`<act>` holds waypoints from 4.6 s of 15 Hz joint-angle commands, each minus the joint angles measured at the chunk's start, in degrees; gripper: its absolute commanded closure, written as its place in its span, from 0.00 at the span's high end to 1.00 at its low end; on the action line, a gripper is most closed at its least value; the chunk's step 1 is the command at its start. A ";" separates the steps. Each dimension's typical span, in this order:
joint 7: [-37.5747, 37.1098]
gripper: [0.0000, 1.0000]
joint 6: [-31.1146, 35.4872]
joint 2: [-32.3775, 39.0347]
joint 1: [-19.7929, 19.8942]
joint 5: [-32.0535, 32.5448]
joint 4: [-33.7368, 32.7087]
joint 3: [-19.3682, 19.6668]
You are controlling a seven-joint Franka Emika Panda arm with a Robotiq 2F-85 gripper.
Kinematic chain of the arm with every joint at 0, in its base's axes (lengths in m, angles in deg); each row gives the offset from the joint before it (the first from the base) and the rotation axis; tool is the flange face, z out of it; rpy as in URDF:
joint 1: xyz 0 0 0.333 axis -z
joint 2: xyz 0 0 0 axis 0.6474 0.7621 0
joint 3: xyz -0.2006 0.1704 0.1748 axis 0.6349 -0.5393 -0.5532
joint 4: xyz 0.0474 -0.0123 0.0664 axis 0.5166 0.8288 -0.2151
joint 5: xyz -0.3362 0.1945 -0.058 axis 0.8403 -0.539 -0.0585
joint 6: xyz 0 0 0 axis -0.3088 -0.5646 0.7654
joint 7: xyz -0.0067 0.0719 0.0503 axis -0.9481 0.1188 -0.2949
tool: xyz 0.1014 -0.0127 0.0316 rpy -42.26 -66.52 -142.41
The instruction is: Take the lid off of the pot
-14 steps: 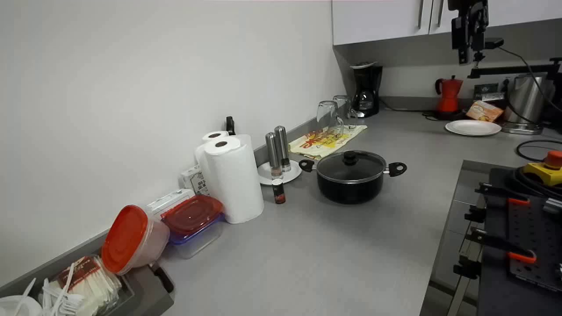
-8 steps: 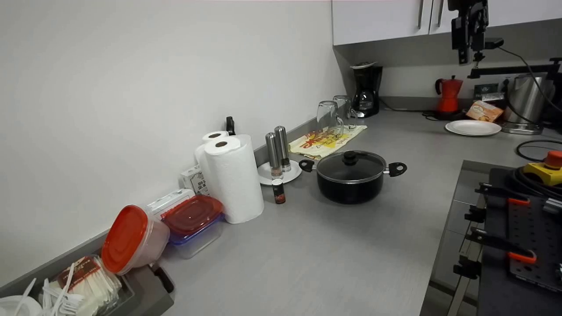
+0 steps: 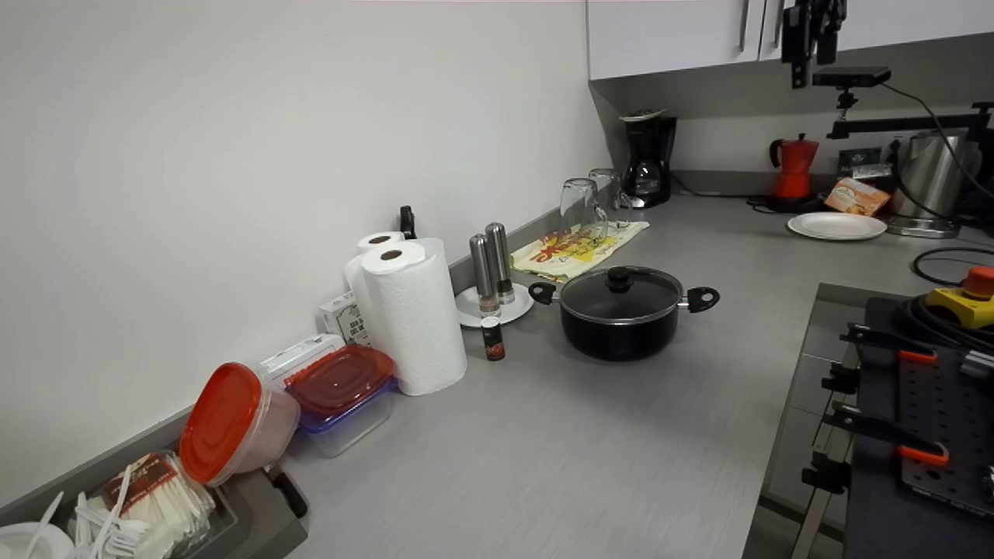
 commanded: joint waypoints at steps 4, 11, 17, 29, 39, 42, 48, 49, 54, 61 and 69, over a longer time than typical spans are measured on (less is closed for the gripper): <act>1.19 1.00 2.38 13.16 -1.25 7.60 -23.12 -2.96; 2.23 1.00 6.95 32.81 -4.52 7.84 -42.95 -2.61; 6.98 1.00 10.64 47.03 -4.72 1.55 -44.06 1.08; 8.16 1.00 7.31 67.07 -8.48 -1.02 -39.75 1.70; 0.81 1.00 1.34 76.90 -8.95 -2.07 -50.45 5.03; 1.29 1.00 -0.69 77.94 -8.71 -2.95 -53.73 4.70; 3.84 1.00 -4.00 79.62 -8.46 -4.00 -56.74 3.27; 4.06 1.00 -4.39 79.95 -8.33 -4.36 -57.12 3.07; 5.50 1.00 -6.34 81.86 -8.19 -6.17 -59.10 2.43; 6.45 1.00 -8.03 84.61 -9.58 -5.77 -61.95 1.24; 6.47 1.00 -8.72 87.50 -9.68 -4.79 -63.72 2.23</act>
